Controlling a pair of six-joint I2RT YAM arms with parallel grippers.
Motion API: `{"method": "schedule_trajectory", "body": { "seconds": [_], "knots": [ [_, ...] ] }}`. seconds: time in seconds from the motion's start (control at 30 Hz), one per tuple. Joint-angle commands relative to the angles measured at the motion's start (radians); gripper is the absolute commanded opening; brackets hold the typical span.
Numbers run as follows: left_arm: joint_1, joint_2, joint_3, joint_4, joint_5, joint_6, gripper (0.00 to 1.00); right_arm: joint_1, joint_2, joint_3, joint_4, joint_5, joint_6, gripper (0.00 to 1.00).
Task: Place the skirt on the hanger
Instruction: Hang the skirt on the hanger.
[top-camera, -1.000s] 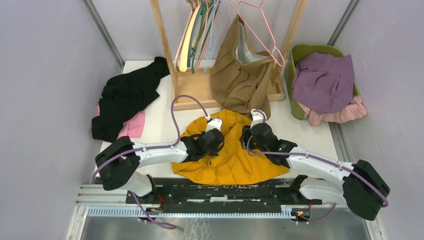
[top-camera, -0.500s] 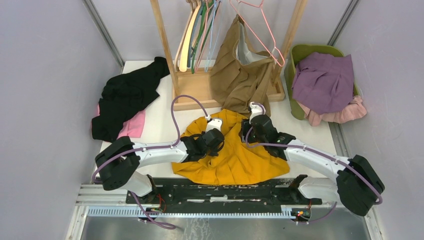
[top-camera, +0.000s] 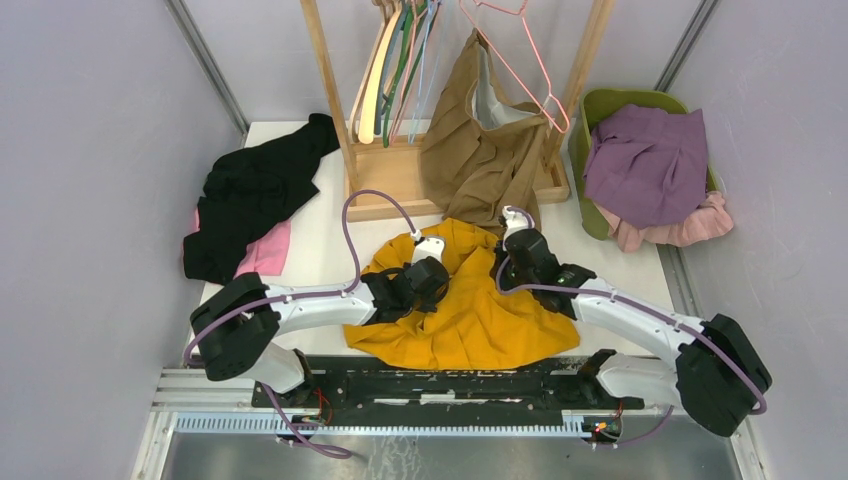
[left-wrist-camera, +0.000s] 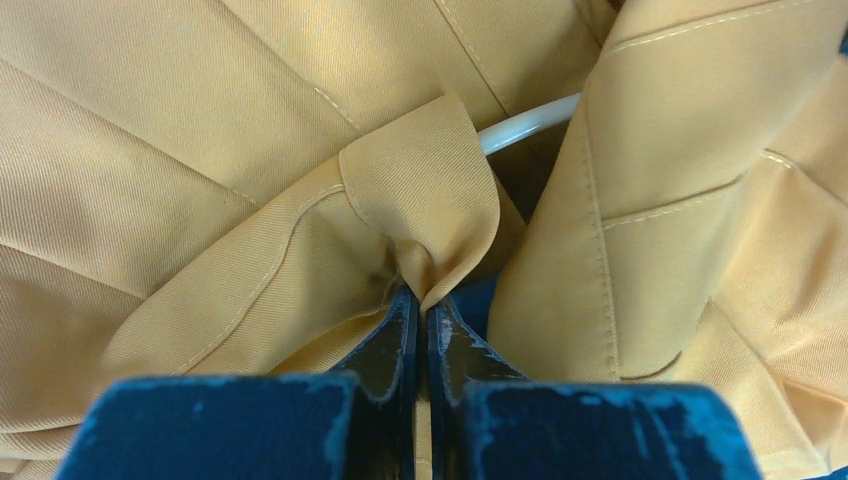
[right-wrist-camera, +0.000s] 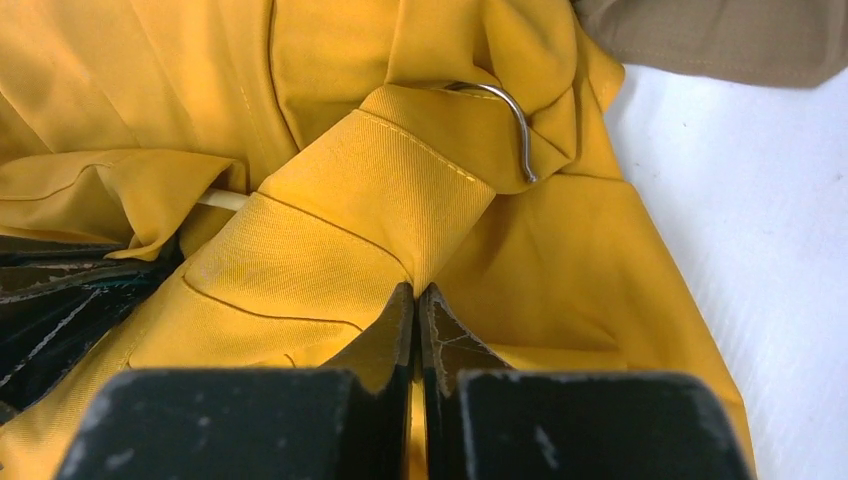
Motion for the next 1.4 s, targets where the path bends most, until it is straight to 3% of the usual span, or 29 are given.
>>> {"method": "schedule_trajectory", "body": {
  "seconds": [0.0, 0.4, 0.57, 0.8, 1.07, 1.23, 1.37],
  "knots": [
    [0.002, 0.006, 0.039, 0.055, 0.005, -0.022, 0.03, -0.013, -0.072, 0.009, -0.083, 0.027, 0.000, 0.02],
    [0.004, 0.052, 0.239, -0.010, 0.022, -0.012, 0.03, -0.013, -0.222, -0.009, -0.371, -0.078, 0.047, 0.01],
    [0.006, 0.072, 0.304, -0.017, 0.051, -0.010, 0.03, -0.013, -0.251, -0.052, -0.380, -0.179, 0.095, 0.01],
    [0.007, 0.147, 0.318, -0.007, 0.106, -0.007, 0.03, -0.013, -0.317, -0.113, -0.348, -0.194, 0.129, 0.01],
    [0.007, 0.225, 0.359, 0.046, 0.176, -0.060, 0.12, -0.013, -0.338, -0.129, -0.341, -0.163, 0.142, 0.01],
    [0.005, 0.223, 0.389, 0.083, 0.218, -0.089, 0.25, -0.012, -0.373, -0.148, -0.337, -0.141, 0.165, 0.01],
    [0.005, 0.236, 0.413, 0.096, 0.243, -0.101, 0.29, -0.012, -0.366, -0.149, -0.333, -0.144, 0.163, 0.01]
  ]
}}
